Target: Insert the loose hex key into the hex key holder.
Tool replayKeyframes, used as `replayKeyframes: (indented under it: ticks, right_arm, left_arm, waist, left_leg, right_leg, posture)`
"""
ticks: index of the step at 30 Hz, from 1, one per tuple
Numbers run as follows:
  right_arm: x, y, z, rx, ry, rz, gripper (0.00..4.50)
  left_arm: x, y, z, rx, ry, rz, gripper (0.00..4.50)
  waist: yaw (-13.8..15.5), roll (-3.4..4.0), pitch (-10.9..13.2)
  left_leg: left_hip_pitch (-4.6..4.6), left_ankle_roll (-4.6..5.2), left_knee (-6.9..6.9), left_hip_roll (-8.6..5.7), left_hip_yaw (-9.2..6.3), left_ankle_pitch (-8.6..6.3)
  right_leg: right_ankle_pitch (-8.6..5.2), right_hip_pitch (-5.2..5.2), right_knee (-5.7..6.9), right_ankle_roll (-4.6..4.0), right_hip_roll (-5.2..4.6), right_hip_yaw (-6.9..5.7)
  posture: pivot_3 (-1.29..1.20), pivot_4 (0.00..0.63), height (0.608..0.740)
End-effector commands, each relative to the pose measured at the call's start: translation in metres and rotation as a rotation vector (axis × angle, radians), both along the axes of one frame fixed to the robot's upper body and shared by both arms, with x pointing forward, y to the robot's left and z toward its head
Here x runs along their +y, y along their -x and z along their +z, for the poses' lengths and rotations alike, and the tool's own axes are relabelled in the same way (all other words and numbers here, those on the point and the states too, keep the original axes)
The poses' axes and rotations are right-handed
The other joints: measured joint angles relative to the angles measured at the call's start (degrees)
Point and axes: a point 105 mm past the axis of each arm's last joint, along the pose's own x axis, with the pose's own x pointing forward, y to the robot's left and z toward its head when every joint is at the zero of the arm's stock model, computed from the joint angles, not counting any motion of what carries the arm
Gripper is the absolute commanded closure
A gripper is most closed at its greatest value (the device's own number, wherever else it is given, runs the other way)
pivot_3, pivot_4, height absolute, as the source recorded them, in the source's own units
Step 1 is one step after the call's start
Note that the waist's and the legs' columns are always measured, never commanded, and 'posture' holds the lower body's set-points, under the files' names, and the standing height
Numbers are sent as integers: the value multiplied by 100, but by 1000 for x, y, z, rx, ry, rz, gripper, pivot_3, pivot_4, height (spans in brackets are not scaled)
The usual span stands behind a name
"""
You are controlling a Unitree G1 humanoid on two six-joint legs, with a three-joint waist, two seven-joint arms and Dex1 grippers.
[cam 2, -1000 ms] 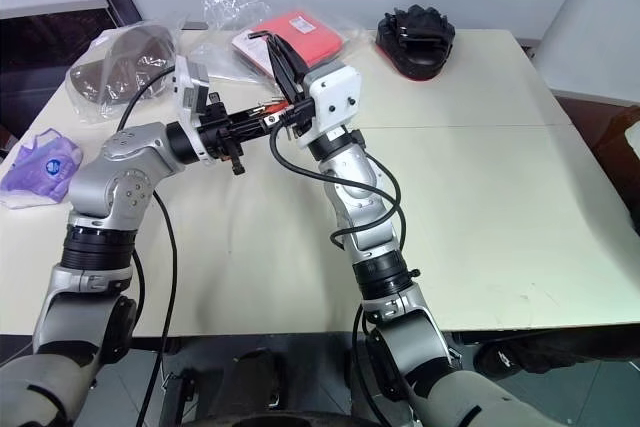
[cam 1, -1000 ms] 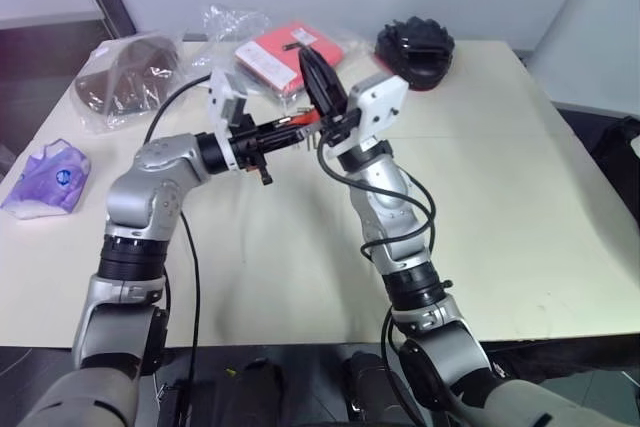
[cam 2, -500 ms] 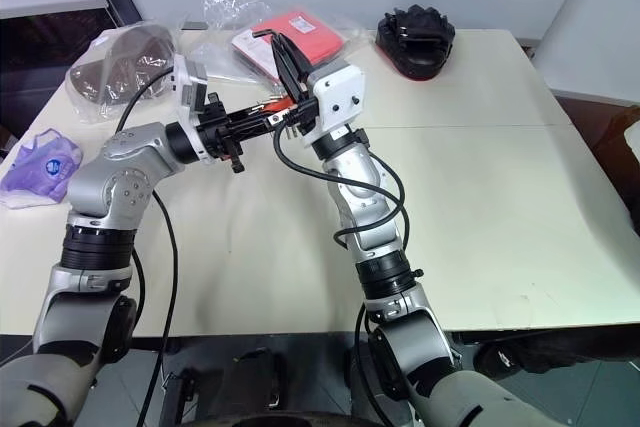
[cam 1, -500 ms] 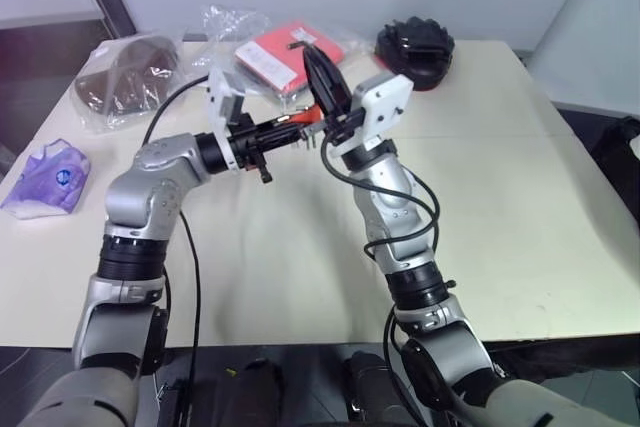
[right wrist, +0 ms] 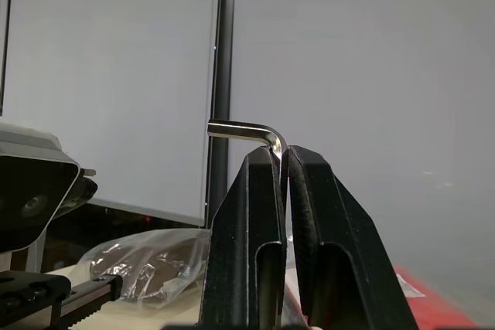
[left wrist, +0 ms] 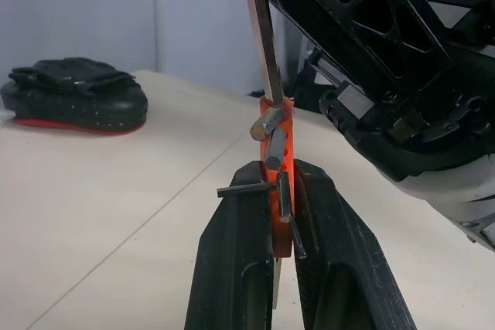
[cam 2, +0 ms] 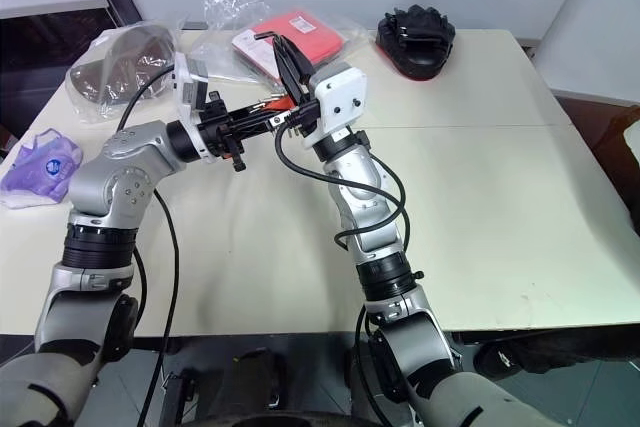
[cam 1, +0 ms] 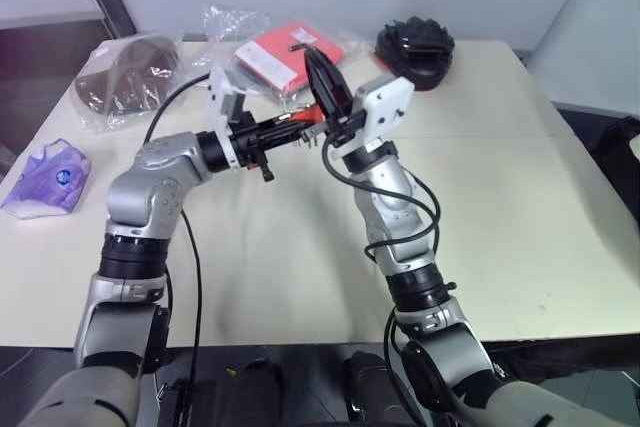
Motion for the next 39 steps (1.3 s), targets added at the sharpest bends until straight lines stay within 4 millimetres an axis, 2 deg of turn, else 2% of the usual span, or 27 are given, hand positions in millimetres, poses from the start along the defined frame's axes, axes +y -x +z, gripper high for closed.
replayKeyframes:
  ticks: [1, 12, 19, 27, 30, 33, 39]
  right_arm:
    - [-1, 7, 8, -41, -11, 5, 4485]
    - [-14, 5, 3, -29, -22, -42, 4485]
    - [-12, 11, -11, 1, 16, -27, 4485]
    - [-14, 14, -15, 28, 19, -19, 4485]
    - [-17, 14, -17, 39, 21, -24, 3435]
    - [-21, 16, -18, 43, 27, -25, 2010]
    - [-43, 28, -25, 60, 77, -39, 2010]
  left_arm:
    - [1, 6, 27, -77, 56, -12, 4500]
    - [2, 6, 28, -77, 60, -10, 4500]
    - [2, 4, 30, -82, 67, -2, 4500]
    - [1, 5, 28, -83, 61, -5, 4500]
    - [1, 5, 27, -83, 59, -6, 4500]
    - [1, 5, 26, -83, 56, -7, 4500]
    - [0, 5, 24, -70, 59, -6, 4500]
  waist:
    - [1, 0, 0]
    - [1, 1, 1]
    - [1, 2, 1]
    - [2, 4, 3]
    - [2, 4, 3]
    - [7, 4, 3]
    - [13, 4, 3]
  left_leg:
    - [0, 0, 0, 0, 0, 0]
    - [0, 0, -1, 0, 0, 0]
    - [0, 0, -3, 0, -1, 0]
    - [0, 0, -3, 0, -1, 0]
    - [0, 0, -3, 0, -1, 0]
    - [0, 0, -2, -1, -1, 0]
    - [-1, 0, -3, -1, -2, 0]
  right_leg:
    - [0, 0, 0, 0, 0, 0]
    - [0, 0, -1, 0, 0, 0]
    - [0, 0, -2, 0, 1, 0]
    - [0, 0, -2, 0, 2, 0]
    - [0, 0, -3, 0, 1, 1]
    - [0, 1, -4, 0, 1, 1]
    - [0, 3, -8, 0, 1, 0]
  posture:
    - [0, 150, 740]
    - [0, 150, 740]
    - [0, 150, 740]
    - [0, 150, 740]
    - [0, 150, 740]
    - [0, 150, 740]
    - [0, 150, 740]
